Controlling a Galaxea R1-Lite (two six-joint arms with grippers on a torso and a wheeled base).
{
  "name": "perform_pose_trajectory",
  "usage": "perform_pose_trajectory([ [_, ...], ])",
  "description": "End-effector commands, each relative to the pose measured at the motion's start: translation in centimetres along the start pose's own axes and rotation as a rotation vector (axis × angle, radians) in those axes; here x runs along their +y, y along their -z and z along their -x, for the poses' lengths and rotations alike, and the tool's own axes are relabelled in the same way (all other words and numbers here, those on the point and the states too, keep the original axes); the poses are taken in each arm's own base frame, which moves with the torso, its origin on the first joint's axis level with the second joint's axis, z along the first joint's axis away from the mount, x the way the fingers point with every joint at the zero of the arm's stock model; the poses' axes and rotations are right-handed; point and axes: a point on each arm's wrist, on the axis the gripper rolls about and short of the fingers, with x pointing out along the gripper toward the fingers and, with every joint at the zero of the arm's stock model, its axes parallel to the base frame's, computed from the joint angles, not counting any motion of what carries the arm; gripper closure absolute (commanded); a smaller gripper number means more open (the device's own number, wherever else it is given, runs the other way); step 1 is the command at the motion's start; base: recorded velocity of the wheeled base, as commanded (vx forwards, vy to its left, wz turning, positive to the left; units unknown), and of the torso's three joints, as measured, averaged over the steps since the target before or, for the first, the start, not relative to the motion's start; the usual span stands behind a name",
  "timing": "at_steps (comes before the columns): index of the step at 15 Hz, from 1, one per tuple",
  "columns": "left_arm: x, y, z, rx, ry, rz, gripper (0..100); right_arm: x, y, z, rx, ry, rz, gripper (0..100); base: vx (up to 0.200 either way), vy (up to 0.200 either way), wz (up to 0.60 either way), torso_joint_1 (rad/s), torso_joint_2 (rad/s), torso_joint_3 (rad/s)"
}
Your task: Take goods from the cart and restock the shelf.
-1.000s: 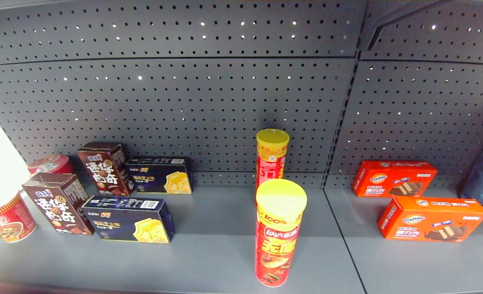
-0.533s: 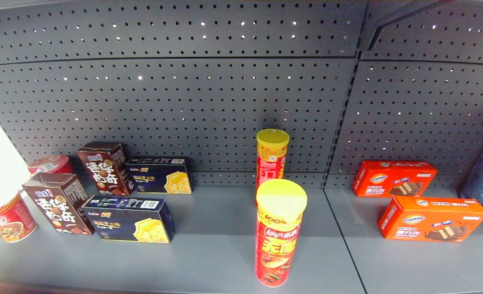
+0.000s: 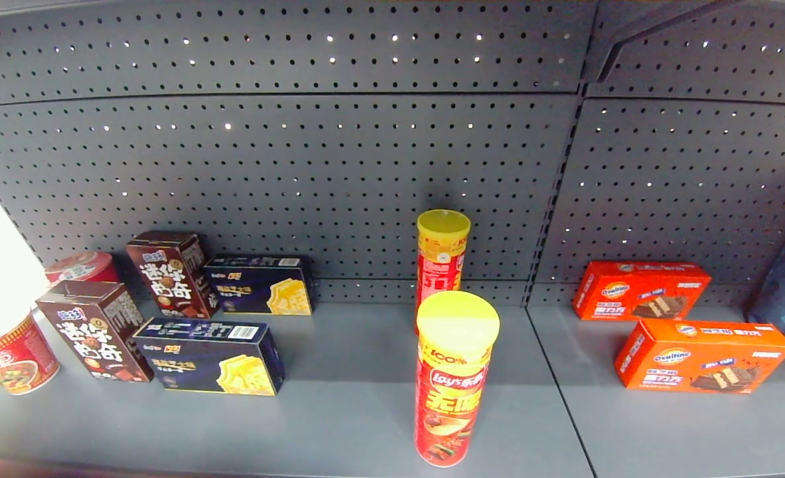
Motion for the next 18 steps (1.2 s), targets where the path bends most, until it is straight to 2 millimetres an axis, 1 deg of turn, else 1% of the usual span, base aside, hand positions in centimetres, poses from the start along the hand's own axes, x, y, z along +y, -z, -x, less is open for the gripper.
perform_pose_trajectory([
  [1, -0.01, 0.02, 0.15, -0.019, 0.003, 0.003, 0, 0.0, -0.01, -0.02, 0.002, -0.001, 0.0, 0, 0.0, 0.0, 0.0, 0.0, 0.0, 0.0],
  [14, 0.02, 0.04, 0.15, -0.018, -0.009, 0.007, 0, 0.0, 0.0, -0.02, 0.003, -0.003, 0.001, 0, 0.0, 0.0, 0.0, 0.0, 0.0, 0.0],
  [18, -0.03, 0.02, 0.14, -0.022, 0.014, -0.005, 0, 0.0, 0.0, -0.02, 0.003, -0.003, 0.001, 0, 0.0, 0.0, 0.0, 0.0, 0.0, 0.0],
])
